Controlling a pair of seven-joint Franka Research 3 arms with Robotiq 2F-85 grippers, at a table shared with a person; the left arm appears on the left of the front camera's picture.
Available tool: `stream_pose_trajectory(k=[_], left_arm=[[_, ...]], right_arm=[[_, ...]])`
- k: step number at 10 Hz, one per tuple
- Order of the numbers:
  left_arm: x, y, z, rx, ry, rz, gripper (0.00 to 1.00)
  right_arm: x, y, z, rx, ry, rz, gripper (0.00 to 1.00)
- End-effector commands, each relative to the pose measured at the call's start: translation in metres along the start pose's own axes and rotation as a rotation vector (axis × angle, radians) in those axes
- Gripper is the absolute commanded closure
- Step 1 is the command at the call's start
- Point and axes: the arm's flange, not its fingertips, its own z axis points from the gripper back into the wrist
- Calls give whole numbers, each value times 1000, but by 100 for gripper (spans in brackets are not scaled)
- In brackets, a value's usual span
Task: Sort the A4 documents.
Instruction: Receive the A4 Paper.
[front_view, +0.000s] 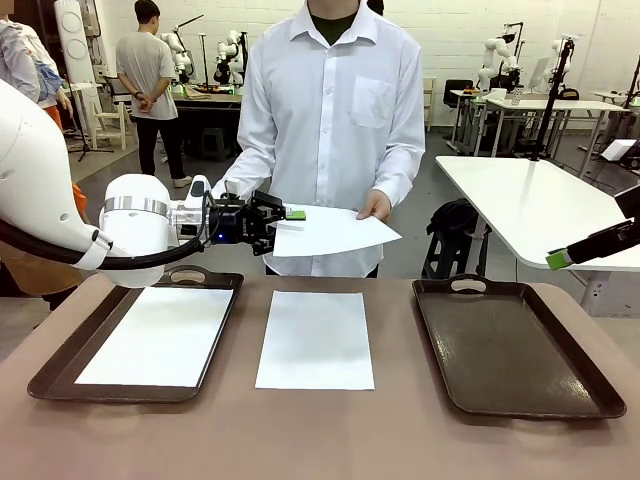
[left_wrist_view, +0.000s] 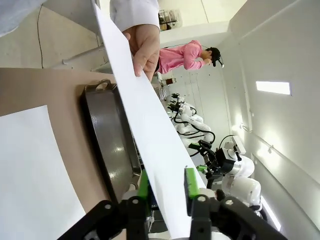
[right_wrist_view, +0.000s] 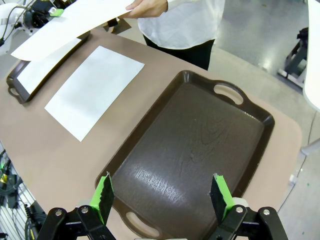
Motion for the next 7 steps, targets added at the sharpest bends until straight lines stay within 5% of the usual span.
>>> stream_pose_trajectory(k=[1, 7], left_arm=[[5, 2, -1, -25, -8, 6, 93], [1, 2, 0, -38, -5, -14, 100]], right_arm=[[-1, -2, -2, 17, -10, 2, 0], [-1, -2, -2, 17, -10, 2, 0]])
